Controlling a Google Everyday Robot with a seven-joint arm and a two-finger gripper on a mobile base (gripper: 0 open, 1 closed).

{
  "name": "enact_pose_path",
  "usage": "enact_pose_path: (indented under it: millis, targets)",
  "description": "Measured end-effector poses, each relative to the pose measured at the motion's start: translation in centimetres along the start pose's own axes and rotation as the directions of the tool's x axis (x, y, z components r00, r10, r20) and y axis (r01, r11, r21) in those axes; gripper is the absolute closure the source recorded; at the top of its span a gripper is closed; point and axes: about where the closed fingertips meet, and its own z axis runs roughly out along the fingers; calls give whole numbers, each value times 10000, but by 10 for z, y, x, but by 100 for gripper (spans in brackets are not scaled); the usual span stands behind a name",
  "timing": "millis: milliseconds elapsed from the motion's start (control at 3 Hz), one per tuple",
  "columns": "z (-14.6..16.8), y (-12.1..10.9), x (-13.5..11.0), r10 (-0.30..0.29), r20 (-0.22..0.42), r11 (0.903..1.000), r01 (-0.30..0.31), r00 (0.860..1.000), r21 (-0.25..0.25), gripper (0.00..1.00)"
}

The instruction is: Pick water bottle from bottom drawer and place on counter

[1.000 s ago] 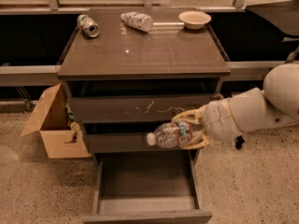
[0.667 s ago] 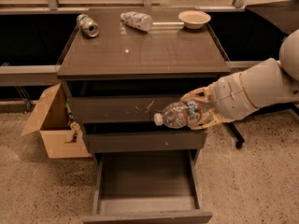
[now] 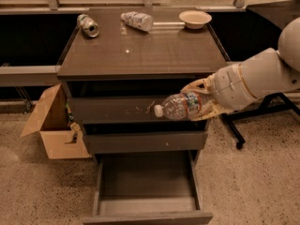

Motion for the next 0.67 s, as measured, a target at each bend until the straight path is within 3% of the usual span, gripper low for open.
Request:
enact_pose_path:
  millis: [667]
  targets:
    - [-11,-63,62,343,-159,9993,-345,9993,-140,100]
